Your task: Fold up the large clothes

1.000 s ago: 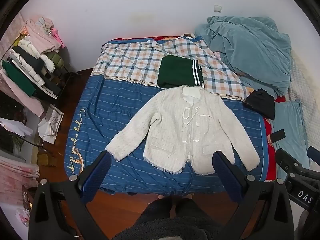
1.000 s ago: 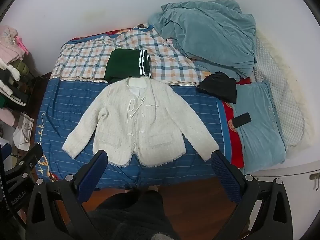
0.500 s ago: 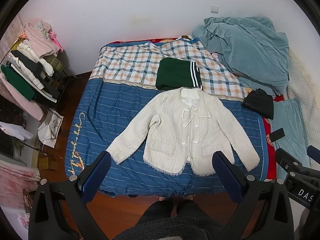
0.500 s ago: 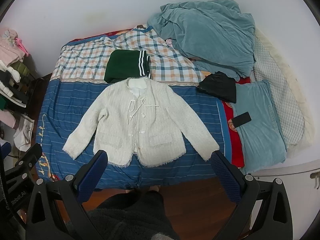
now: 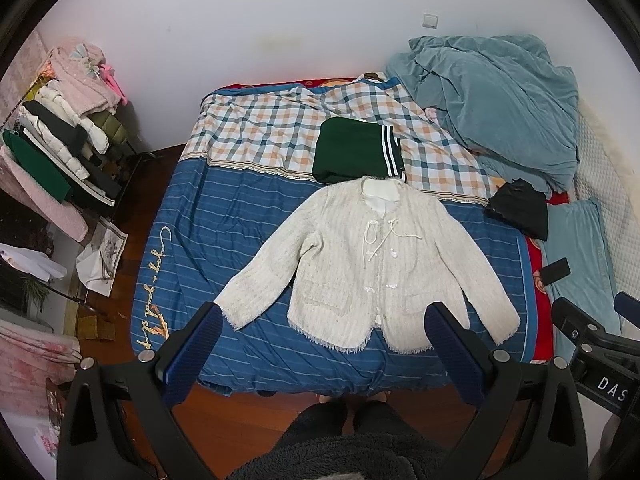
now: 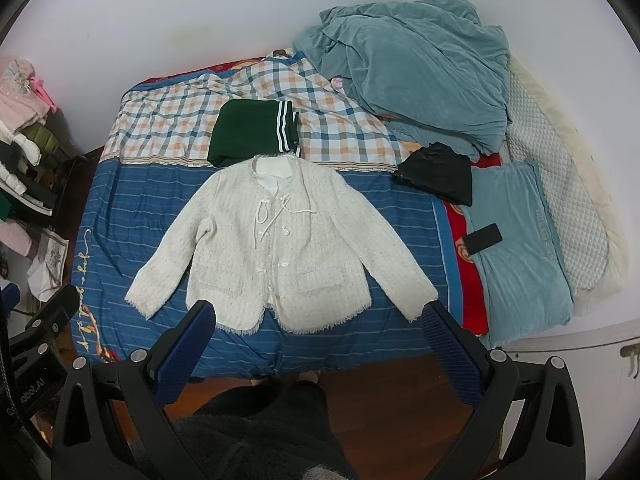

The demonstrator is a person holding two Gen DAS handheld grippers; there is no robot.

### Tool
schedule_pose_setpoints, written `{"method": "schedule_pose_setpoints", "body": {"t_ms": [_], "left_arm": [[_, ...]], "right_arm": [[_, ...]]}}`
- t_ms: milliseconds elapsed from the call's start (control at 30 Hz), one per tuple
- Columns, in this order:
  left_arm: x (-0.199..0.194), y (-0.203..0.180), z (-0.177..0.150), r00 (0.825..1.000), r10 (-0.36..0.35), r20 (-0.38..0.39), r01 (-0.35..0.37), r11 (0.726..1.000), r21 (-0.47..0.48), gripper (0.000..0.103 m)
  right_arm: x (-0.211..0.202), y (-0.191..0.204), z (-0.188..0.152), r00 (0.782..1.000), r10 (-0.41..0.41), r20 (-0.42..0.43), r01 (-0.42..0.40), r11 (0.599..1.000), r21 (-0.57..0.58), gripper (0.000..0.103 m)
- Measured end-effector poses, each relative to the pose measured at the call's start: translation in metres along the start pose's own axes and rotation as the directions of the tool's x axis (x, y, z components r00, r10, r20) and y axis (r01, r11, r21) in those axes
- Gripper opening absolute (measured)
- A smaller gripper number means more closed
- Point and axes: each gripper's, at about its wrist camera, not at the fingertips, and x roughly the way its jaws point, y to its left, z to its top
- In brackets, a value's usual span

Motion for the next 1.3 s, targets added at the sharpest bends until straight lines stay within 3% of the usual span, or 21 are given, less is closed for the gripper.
{"method": "schedule_pose_setpoints", "body": {"t_ms": [1300], "left_arm": [[-0.0029, -0.0057, 0.0026, 1.000, 0.001, 0.018, 0.000, 1.000, -0.001, 0.103]], "right_arm": [[-0.0031, -0.0002, 0.0043, 1.000, 0.002, 0.009, -0.002, 1.000, 0.002, 0.103]]}}
